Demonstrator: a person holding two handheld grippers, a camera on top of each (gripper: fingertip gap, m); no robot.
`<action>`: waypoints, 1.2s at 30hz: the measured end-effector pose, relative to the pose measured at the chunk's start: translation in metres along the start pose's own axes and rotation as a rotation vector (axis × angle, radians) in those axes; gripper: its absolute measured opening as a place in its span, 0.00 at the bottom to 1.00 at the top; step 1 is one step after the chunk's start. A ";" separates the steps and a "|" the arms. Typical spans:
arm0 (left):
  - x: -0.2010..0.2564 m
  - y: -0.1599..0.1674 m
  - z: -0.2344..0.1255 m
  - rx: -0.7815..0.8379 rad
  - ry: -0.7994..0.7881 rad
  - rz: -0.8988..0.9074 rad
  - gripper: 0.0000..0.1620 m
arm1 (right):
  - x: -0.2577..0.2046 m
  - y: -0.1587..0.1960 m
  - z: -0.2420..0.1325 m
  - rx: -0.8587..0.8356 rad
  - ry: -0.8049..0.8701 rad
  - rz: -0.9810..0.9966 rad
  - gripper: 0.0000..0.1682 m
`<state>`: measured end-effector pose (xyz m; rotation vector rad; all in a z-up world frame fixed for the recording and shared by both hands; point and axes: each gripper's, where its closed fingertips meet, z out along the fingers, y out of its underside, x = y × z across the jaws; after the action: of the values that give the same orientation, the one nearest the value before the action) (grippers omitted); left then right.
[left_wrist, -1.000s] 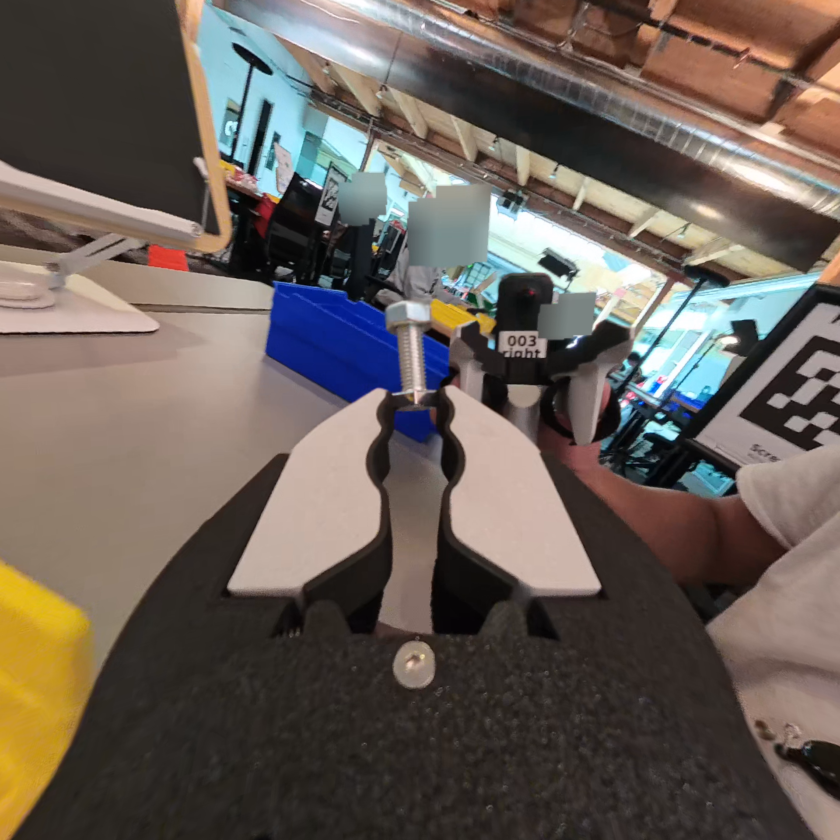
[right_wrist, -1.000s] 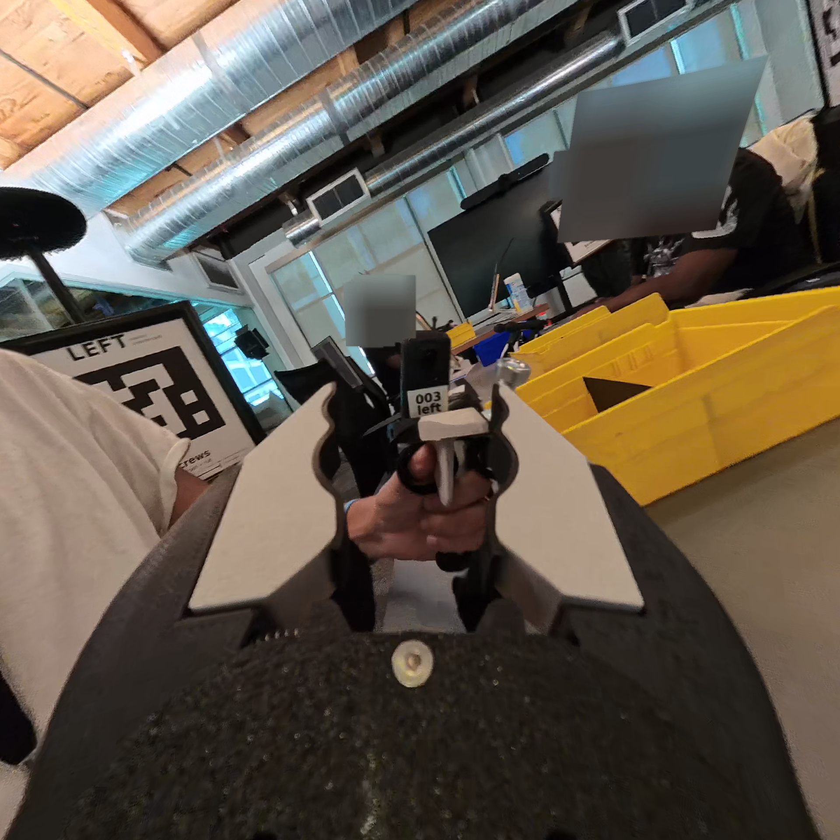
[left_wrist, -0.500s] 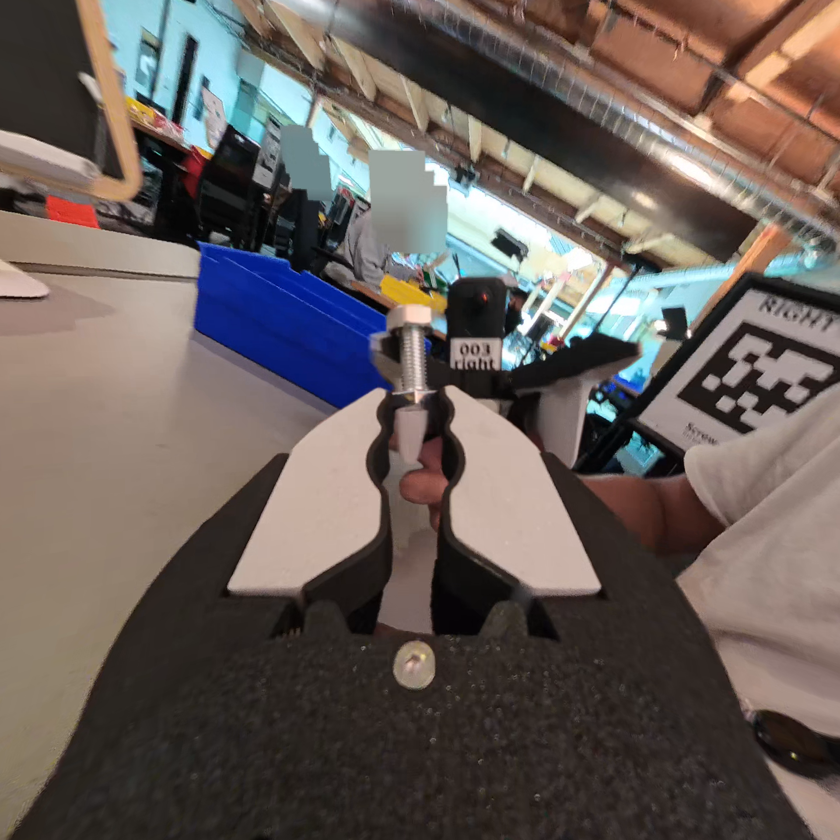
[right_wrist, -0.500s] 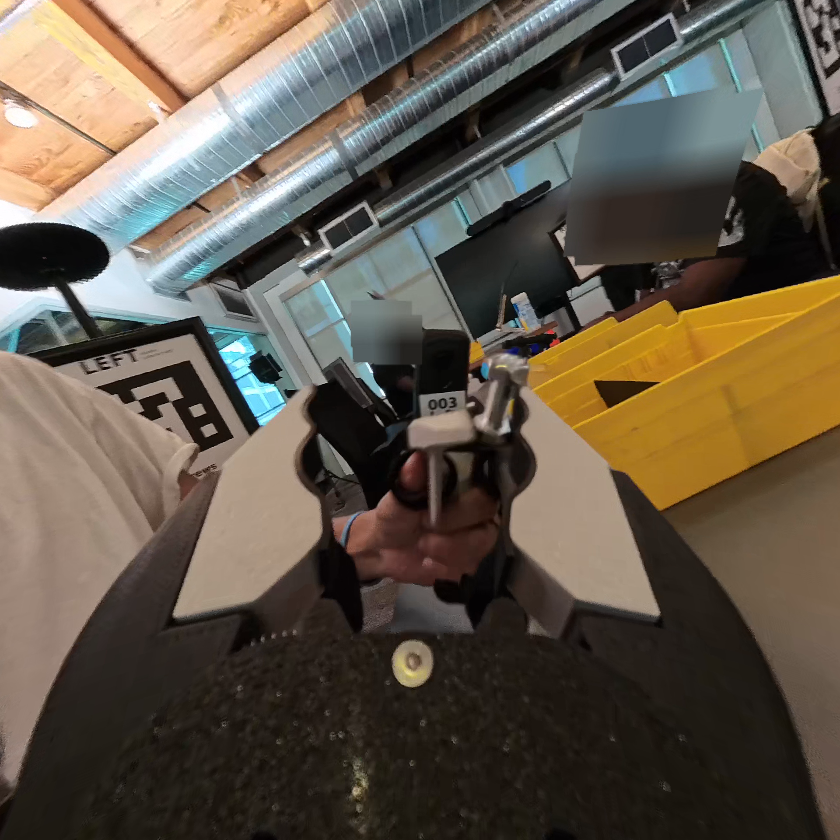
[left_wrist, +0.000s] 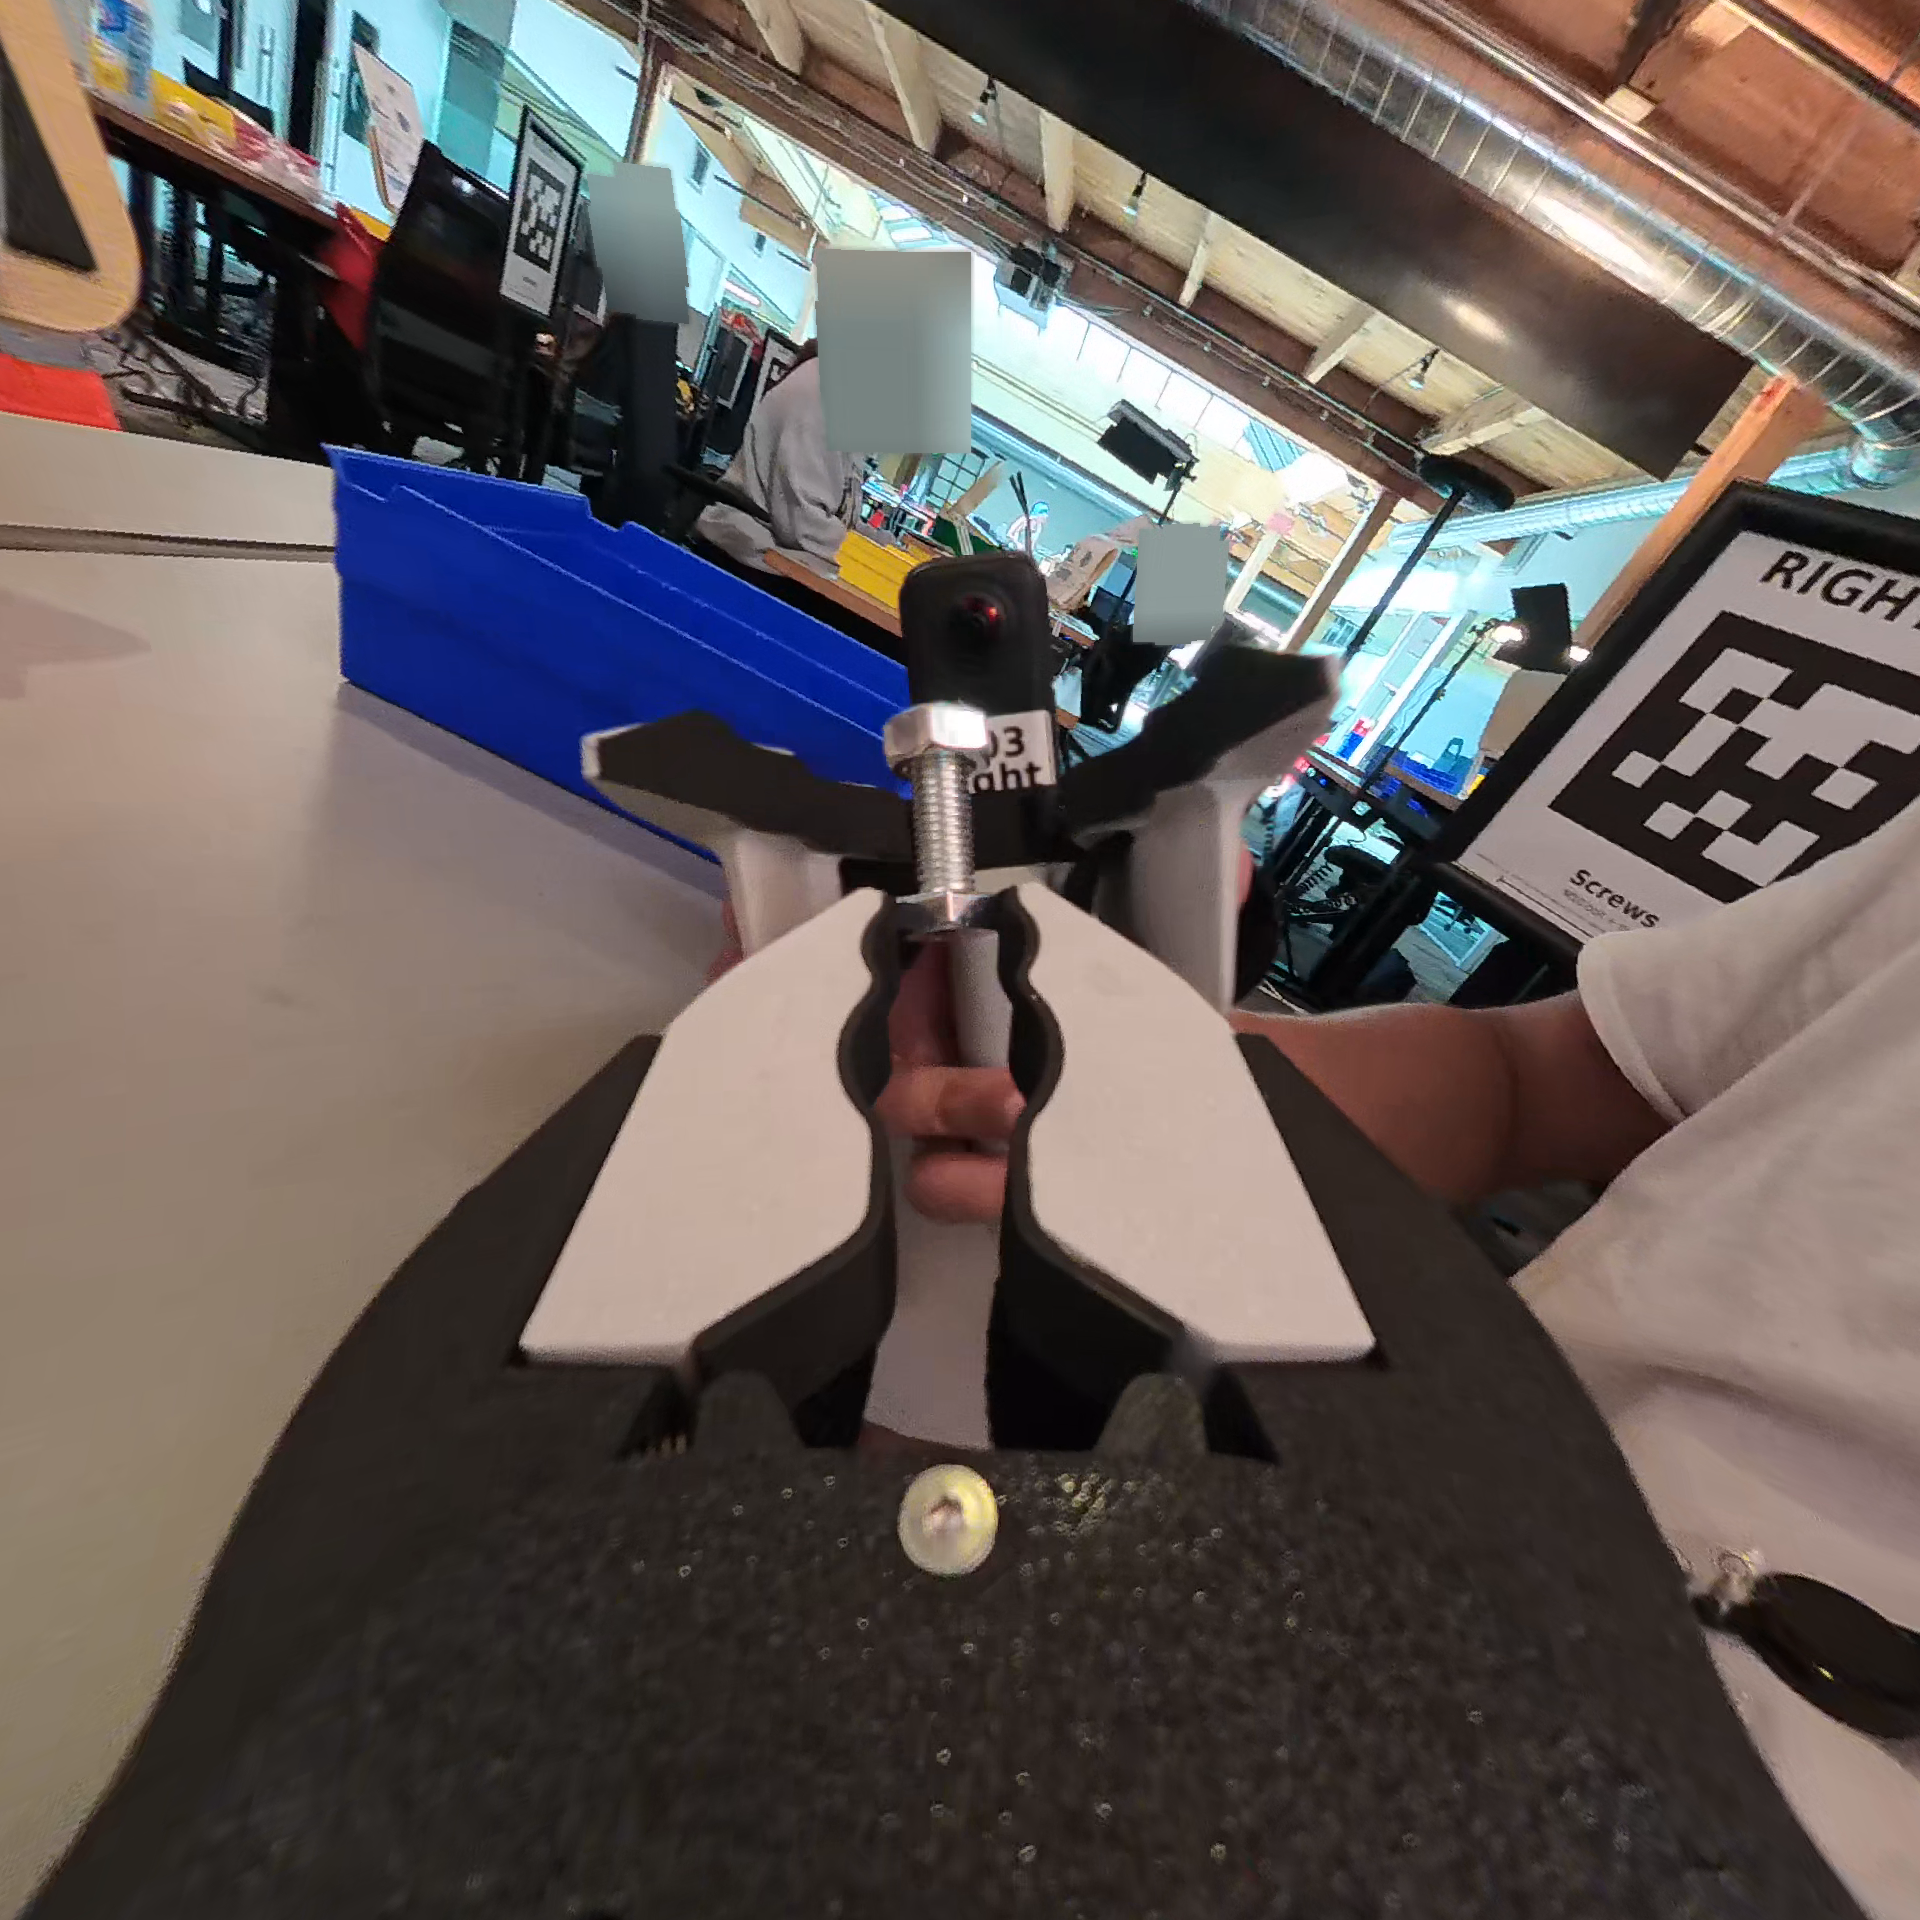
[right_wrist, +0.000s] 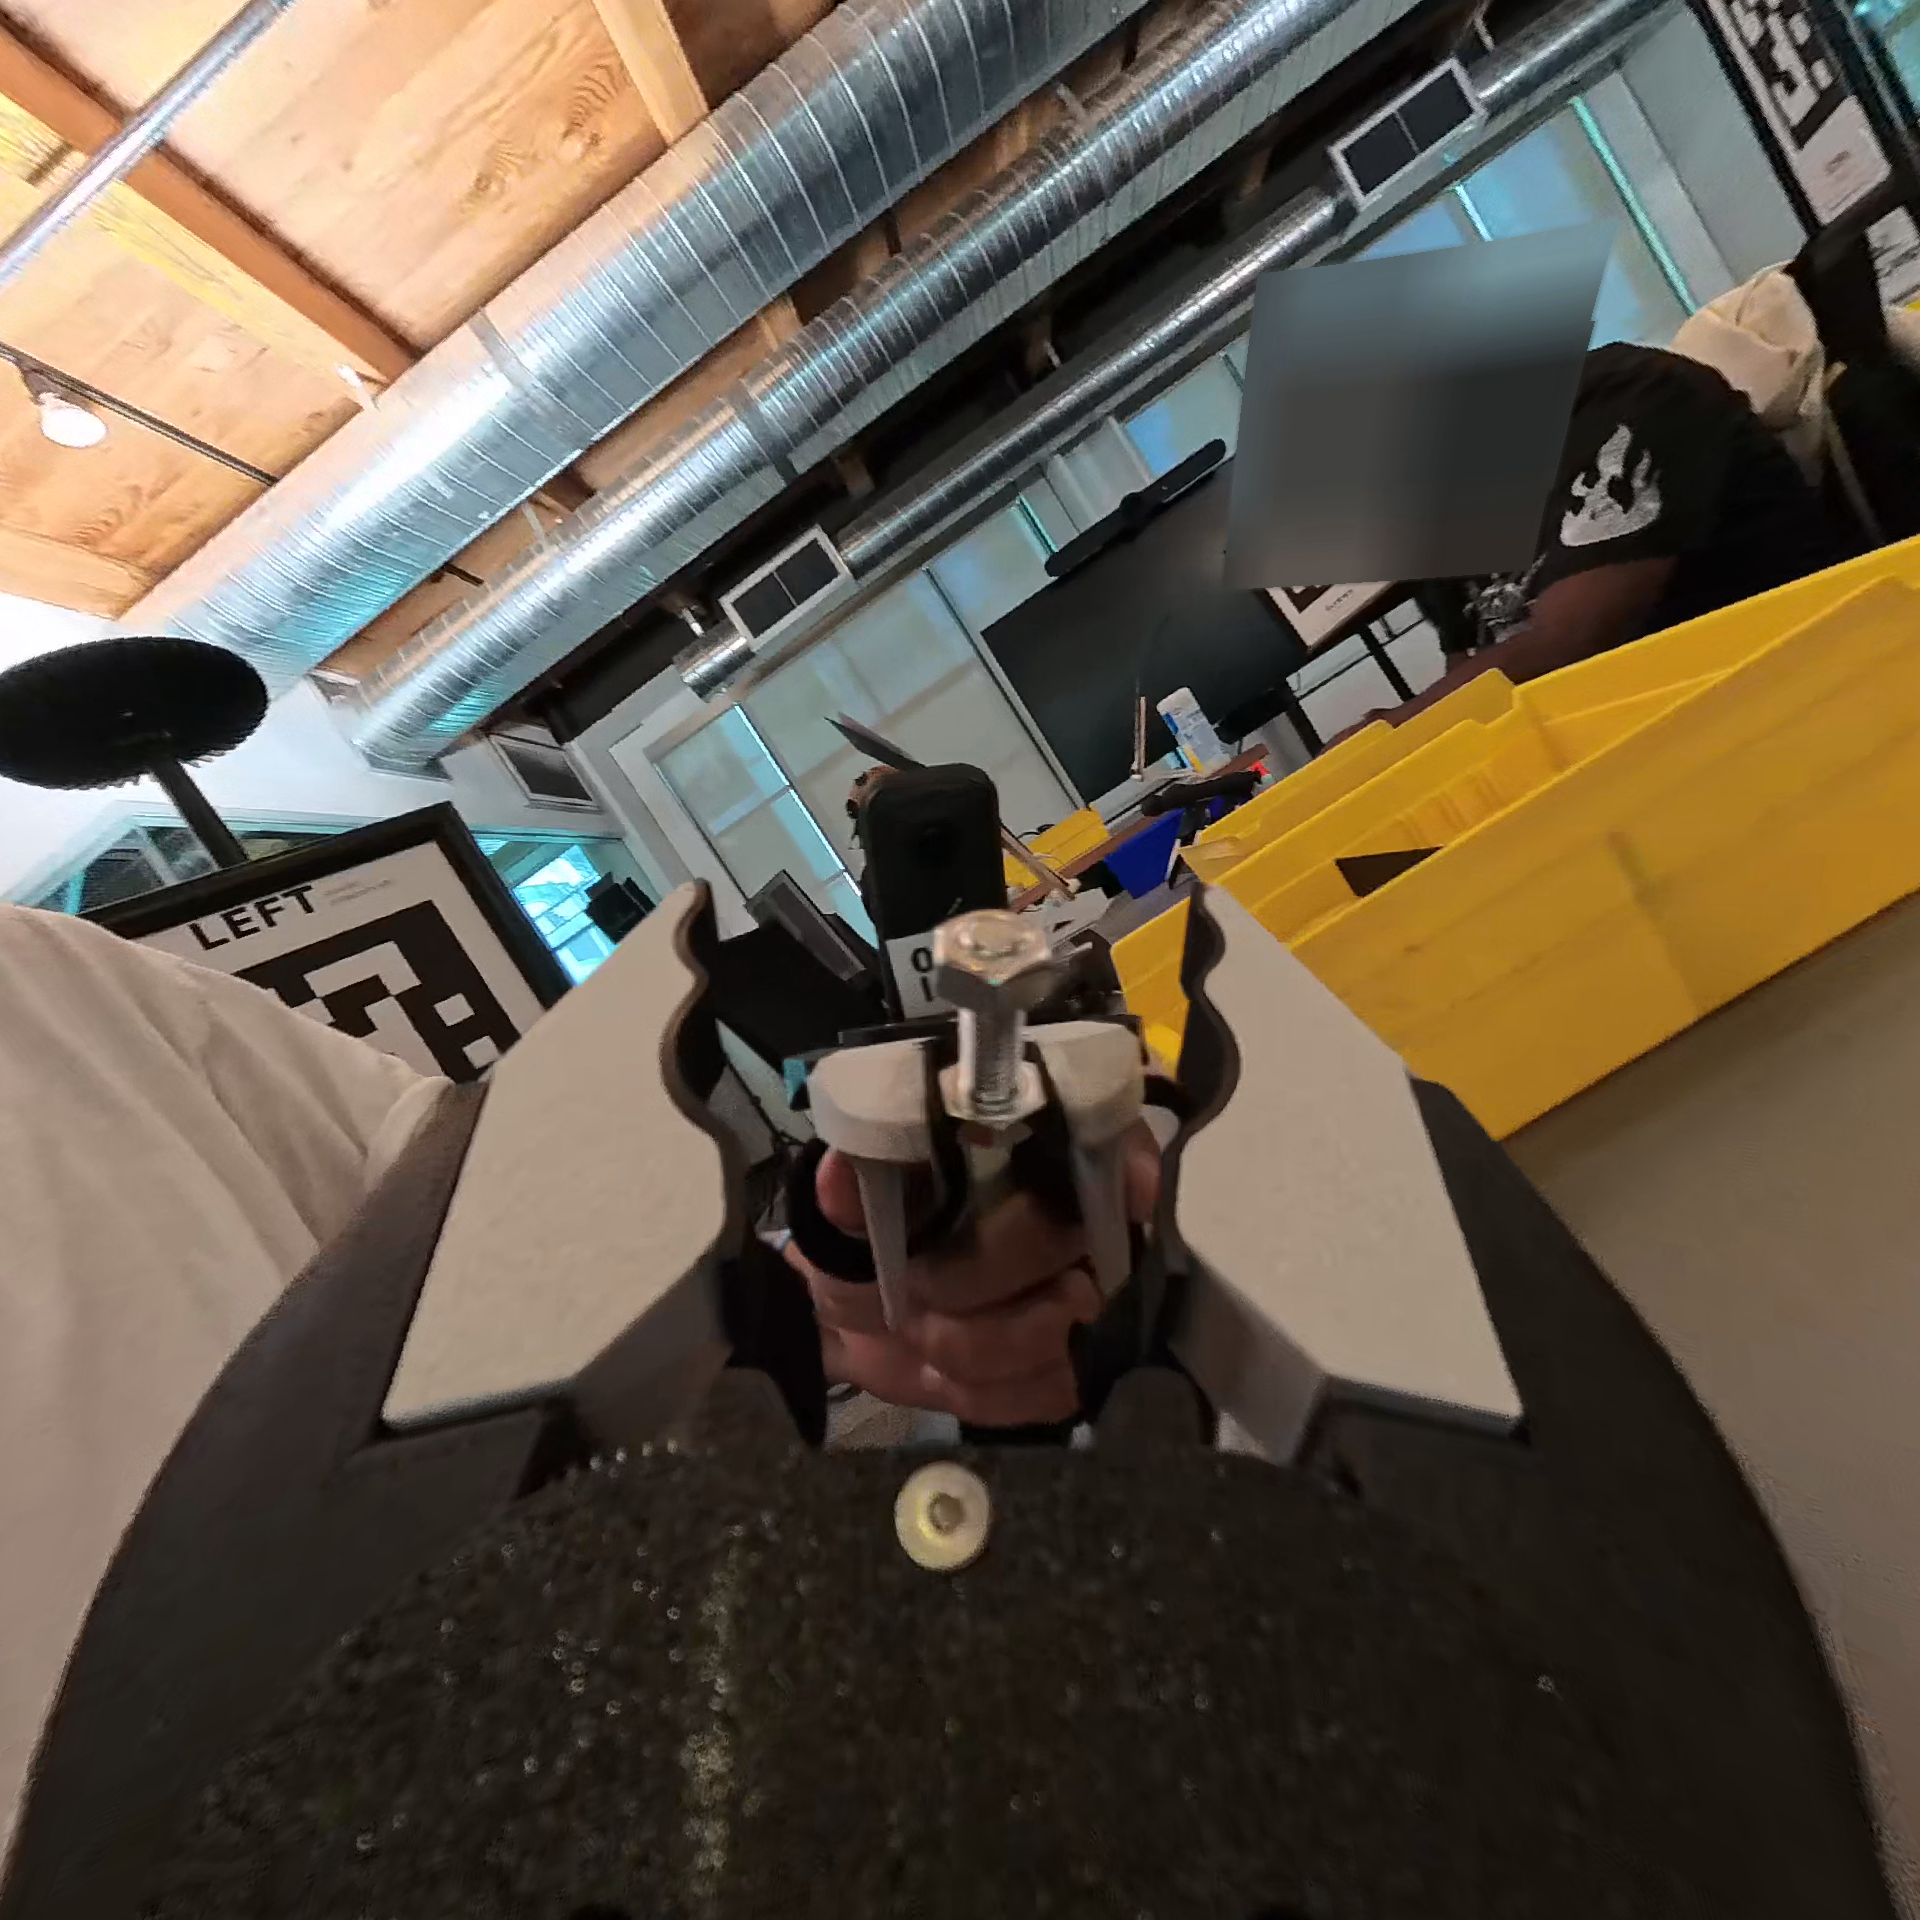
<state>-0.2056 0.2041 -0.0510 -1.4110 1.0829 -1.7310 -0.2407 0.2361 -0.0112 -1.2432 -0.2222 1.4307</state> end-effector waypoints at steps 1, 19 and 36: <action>-0.003 0.000 -0.001 0.003 -0.012 -0.002 0.11 | -0.004 0.001 0.001 -0.004 -0.018 0.003 0.51; -0.002 0.007 0.004 -0.020 0.008 -0.047 0.11 | 0.003 -0.001 -0.002 0.008 0.003 0.003 0.50; -0.031 -0.015 -0.022 0.081 -0.081 -0.080 0.11 | 0.016 -0.002 -0.012 0.017 0.043 0.042 0.49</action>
<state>-0.2206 0.2418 -0.0532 -1.4788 0.9140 -1.7376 -0.2263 0.2436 -0.0232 -1.2703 -0.1550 1.4375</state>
